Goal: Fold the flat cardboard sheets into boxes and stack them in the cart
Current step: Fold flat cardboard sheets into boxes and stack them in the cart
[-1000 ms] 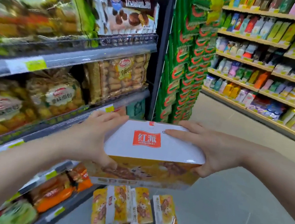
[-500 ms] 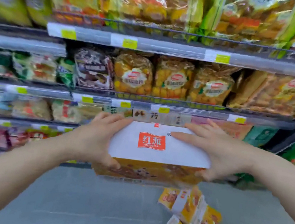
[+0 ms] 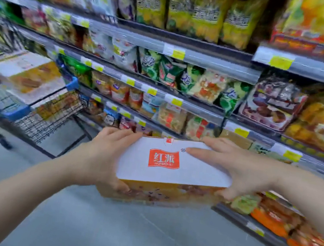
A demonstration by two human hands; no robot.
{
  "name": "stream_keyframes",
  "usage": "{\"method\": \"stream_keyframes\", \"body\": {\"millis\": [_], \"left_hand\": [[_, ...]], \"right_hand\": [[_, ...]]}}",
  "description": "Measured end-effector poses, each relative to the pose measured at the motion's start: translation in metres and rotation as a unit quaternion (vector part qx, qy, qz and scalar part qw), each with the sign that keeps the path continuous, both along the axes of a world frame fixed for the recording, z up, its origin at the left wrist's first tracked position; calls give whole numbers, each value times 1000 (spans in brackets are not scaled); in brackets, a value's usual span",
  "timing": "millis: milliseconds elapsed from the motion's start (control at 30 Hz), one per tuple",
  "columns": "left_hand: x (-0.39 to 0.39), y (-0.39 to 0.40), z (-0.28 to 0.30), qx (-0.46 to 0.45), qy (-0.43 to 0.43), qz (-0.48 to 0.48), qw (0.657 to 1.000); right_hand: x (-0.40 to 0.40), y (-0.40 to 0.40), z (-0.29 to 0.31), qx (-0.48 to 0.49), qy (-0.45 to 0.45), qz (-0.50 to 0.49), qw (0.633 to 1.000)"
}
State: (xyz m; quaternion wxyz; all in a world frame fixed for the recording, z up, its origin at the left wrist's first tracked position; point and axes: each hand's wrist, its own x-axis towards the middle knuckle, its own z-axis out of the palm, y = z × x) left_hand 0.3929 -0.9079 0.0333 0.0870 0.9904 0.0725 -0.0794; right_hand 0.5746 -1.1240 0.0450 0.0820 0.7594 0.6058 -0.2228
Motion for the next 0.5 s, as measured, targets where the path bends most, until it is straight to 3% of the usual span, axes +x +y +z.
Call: {"method": "stream_keyframes", "body": {"millis": [233, 500], "left_hand": [[-50, 90, -23, -59, -16, 121, 991], [-51, 162, -48, -97, -2, 225, 969]], "right_hand": [[-3, 129, -14, -25, 15, 113, 993], [25, 253, -40, -48, 24, 206, 977]]}}
